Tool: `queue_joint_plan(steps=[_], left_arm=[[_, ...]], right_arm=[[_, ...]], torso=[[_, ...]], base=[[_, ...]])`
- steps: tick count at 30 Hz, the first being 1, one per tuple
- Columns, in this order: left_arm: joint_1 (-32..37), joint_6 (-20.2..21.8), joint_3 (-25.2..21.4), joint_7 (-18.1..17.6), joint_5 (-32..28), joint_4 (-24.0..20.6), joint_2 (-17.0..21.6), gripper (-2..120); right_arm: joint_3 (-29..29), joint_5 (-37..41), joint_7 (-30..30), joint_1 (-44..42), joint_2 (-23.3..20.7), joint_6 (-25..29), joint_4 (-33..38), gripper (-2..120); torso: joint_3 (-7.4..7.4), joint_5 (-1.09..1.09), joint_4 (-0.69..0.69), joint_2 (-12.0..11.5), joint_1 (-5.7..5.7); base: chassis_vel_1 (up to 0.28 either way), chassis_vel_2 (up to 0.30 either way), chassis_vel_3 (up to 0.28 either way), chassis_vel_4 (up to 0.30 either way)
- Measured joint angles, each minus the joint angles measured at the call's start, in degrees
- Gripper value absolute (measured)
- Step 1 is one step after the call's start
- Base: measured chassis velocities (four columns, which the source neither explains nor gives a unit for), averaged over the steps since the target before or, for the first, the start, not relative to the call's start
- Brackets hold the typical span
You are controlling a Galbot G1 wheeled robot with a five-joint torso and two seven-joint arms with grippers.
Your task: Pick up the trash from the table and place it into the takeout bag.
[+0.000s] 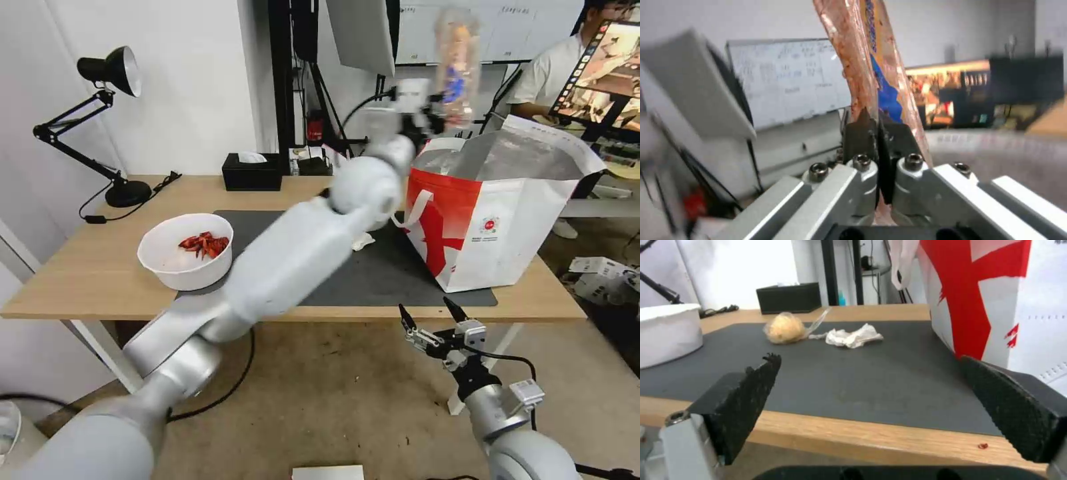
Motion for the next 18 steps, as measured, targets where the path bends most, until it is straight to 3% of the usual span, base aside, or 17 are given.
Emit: queue_joint_plan(steps=[4, 6, 18], left_arm=[[-2.02, -1.15, 5.75, 4.08, 6.47, 3.45, 0.44, 0], [-2.13, -1.12, 6.46, 4.35, 6.45, 3.54, 0.59, 0], [-3.23, -0.19, 7.31, 4.37, -1.81, -0.40, 2.73, 40]], right_arm=[[-0.38, -0.21, -0.24, 0.10, -0.01, 0.05, -0.12, 100], [-0.42, -0.22, -0.30, 0.15, -0.02, 0.05, -0.14, 100], [-0.61, -0.26, -0.54, 0.23, -0.45, 0.14, -0.76, 100]], torso=[[0.00, 0.00, 0.00, 0.00, 0.00], [0.00, 0.00, 0.01, 0.00, -0.01], [0.00, -0.02, 0.01, 0.00, 0.00]], base=[[0.000, 0.000, 0.000, 0.000], [0.000, 0.000, 0.000, 0.000], [0.000, 0.000, 0.000, 0.000]])
